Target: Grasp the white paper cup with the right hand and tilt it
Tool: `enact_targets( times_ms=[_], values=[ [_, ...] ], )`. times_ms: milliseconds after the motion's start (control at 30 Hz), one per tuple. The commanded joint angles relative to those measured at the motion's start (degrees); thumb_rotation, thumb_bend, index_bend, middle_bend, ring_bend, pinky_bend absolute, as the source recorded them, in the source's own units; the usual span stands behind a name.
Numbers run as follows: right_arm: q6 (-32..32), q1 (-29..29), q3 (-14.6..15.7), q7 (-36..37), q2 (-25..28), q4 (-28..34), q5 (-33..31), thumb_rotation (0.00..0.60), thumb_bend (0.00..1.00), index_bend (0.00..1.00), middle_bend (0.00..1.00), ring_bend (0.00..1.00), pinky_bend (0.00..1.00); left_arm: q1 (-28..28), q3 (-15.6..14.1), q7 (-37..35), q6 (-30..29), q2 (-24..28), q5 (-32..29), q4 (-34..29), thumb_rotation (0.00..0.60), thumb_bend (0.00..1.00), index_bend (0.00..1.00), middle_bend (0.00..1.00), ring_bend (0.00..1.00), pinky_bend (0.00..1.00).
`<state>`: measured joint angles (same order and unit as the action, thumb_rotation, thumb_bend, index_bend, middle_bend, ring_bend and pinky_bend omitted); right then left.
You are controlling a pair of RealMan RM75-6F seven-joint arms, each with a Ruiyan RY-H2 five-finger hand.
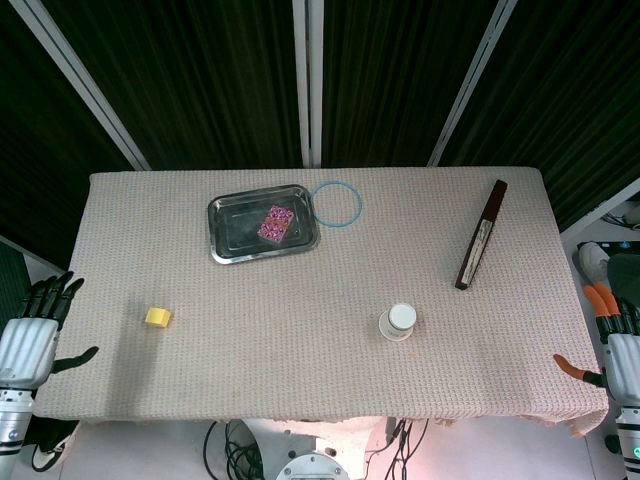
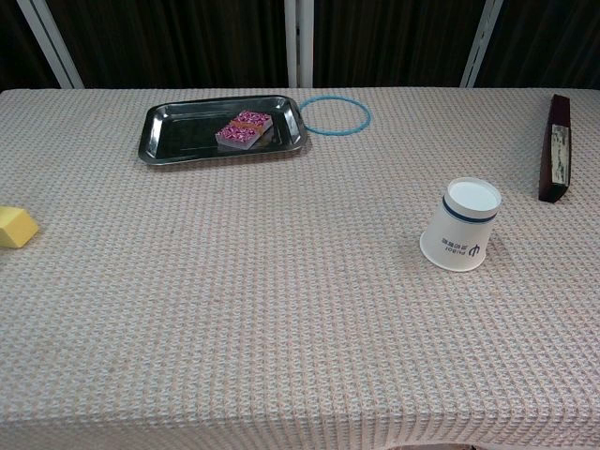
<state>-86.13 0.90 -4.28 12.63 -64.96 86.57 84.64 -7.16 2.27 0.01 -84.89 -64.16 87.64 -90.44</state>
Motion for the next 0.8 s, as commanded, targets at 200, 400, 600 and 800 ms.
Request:
enact_targets(
  times_ms=[200,400,600,800],
  values=[
    [0.98,0.94,0.09,-1.19,0.13,0.81,0.74,0.600,0.03,0.00,0.00,0.00,0.00,0.55,-0.16,-0.49,-0.47,-0.26,-0.27,0.51,0.600,0.02,0.07,0.02,0.00,0.07],
    [2.57,3.31,0.67,-5.47,0.91,3.98,4.26,0.600,0.03,0.00,0.00,0.00,0.00,0.38,-0.02,-0.72,-0.15,-0.37,-0.46,0.88,0.600,0.02,0.07,0.02,0.00,0.07],
    [8.50,9.14,1.07,-15.38,3.33,11.74,10.32,0.600,0.03,0.00,0.00,0.00,0.00,0.17,0.00,-1.09,0.41,-0.29,-0.68,1.11,0.600,0.02,0.07,0.02,0.00,0.07],
    [21.12,16.62,-0.98,-33.21,3.93,22.15,6.27,0.600,0.03,0.00,0.00,0.00,0.00,-0.18,-0.06,-1.11,1.23,-0.97,-0.90,1.72,0.600,0.02,0.07,0.02,0.00,0.07]
  ],
)
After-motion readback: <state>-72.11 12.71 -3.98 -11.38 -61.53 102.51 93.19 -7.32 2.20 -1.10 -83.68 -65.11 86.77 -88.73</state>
